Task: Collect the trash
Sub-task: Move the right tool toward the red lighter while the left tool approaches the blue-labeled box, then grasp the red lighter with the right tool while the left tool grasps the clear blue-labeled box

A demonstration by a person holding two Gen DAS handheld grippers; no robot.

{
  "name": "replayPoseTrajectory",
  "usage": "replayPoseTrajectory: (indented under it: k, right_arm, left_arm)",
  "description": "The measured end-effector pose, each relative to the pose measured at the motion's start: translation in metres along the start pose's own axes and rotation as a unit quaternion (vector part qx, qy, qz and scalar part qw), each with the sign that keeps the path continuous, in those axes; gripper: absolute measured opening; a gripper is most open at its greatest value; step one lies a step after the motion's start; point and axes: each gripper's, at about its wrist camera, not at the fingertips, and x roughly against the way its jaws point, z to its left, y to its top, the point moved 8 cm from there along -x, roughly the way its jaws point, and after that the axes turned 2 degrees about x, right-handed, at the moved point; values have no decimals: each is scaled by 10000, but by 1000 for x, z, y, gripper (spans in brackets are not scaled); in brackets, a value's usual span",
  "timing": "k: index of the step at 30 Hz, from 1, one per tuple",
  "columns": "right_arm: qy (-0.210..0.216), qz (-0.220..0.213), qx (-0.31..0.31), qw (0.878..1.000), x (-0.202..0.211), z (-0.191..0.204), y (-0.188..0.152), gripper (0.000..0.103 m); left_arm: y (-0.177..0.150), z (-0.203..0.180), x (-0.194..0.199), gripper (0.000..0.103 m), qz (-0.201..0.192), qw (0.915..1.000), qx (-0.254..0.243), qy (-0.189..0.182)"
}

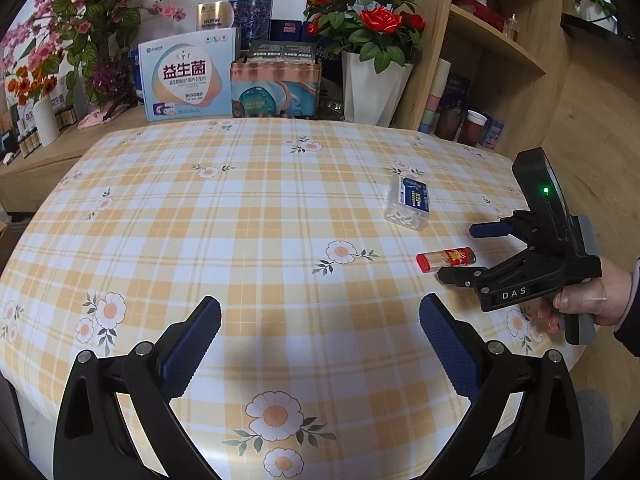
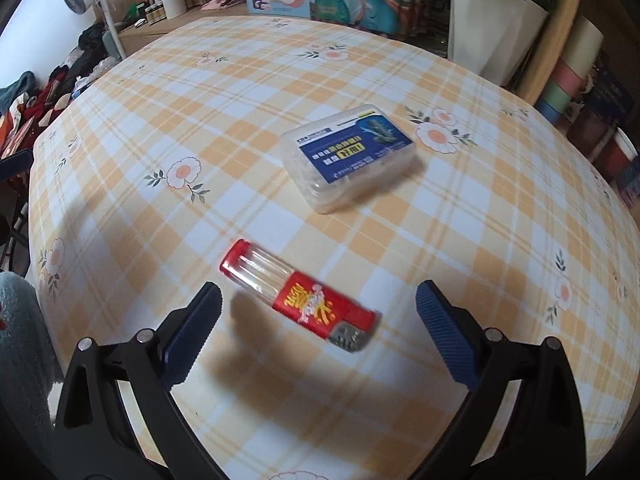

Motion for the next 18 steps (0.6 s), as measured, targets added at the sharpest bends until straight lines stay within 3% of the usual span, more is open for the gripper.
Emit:
replayPoseTrajectory:
  k: [2,6,9,11,18]
  right_arm:
    - [33,41,33,10000,-4,2,1,84]
    - [123,43,44,9999,-7,5,2,82]
    - [165,9,55,9998,-4,7,3,69]
    - [180,6,66,9998,-2,8,2,54]
    - [239,-36,63,9997,9,12,-8,28]
  left_arm:
    - [0,2,-2,97,21,10000,27,39]
    - [2,4,-2,97,-33,10000,23,55]
    - [3,4,-4,97,-20,10000,37,86]
    - [4,3,-4,97,-31,9999,28,99]
    - [9,-8,-11,97,-37,9998,-170,117]
